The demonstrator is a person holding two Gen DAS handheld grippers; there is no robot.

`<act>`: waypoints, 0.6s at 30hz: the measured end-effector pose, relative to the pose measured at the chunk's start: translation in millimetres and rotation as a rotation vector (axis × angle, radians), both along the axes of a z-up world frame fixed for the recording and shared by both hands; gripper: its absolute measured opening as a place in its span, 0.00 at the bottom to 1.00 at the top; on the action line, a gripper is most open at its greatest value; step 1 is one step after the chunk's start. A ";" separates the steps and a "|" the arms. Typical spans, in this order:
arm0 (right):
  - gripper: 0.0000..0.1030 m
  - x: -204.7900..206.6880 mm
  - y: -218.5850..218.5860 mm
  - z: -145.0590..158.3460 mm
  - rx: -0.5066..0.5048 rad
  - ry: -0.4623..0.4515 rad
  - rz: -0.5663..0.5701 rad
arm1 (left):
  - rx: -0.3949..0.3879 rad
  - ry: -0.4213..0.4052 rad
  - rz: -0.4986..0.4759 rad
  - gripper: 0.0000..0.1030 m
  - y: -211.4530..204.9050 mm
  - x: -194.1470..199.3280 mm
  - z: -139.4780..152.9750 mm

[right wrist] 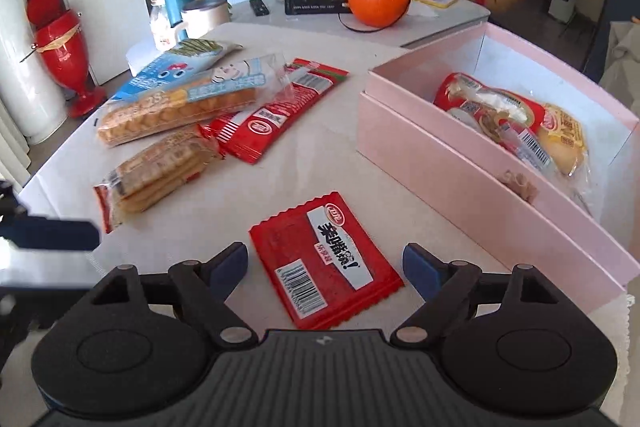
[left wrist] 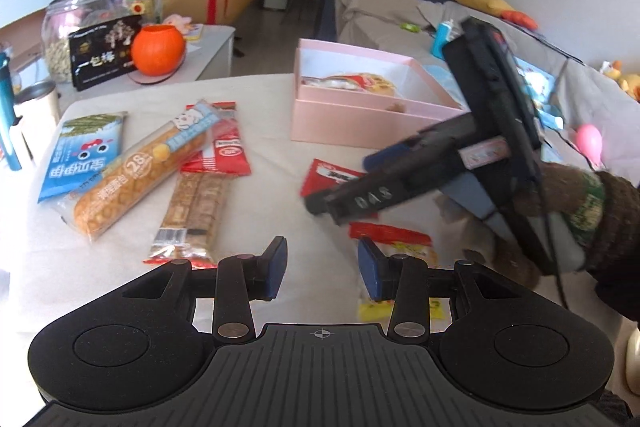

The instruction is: Organize snacks

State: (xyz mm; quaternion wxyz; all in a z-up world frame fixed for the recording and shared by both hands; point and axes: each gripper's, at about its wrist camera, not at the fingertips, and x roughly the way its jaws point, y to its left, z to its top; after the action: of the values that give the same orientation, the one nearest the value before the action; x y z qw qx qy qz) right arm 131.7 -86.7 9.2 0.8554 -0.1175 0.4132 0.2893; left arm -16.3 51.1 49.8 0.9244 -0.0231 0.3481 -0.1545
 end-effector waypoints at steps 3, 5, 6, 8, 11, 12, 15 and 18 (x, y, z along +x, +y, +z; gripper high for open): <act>0.61 3.6 -8.5 1.7 0.039 -0.011 -0.037 | 0.023 0.000 -0.075 0.42 -20.6 -5.6 -0.7; 0.59 -1.3 -16.6 3.7 0.006 -0.016 -0.043 | 0.035 -0.004 -0.112 0.42 -33.8 -5.7 -3.8; 0.59 -4.7 -21.9 3.5 -0.009 -0.025 -0.053 | 0.044 -0.008 -0.124 0.42 -40.1 -4.9 -5.7; 0.60 -16.1 -38.6 1.6 -0.036 -0.050 -0.068 | 0.068 -0.016 -0.146 0.42 -53.0 -2.8 -10.1; 0.62 -27.6 -63.6 0.2 -0.027 -0.058 -0.110 | 0.132 -0.015 -0.180 0.42 -71.3 0.6 -19.3; 0.64 -29.8 -70.8 -0.9 -0.021 -0.063 -0.131 | 0.168 -0.015 -0.187 0.43 -77.0 2.7 -23.4; 0.85 -31.3 -84.8 -7.8 -0.007 -0.082 -0.202 | 0.270 -0.045 -0.163 0.46 -82.0 7.3 -29.8; 0.88 -35.2 -86.4 -13.0 0.025 -0.107 -0.230 | 0.324 -0.047 -0.098 0.46 -72.0 15.7 -29.5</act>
State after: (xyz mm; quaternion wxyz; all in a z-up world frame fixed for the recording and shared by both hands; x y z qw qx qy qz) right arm 96.5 -173.1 -3.8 0.9052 -0.0740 0.3739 0.1878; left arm -0.6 -20.9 20.2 0.9152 0.1466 0.3475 -0.1420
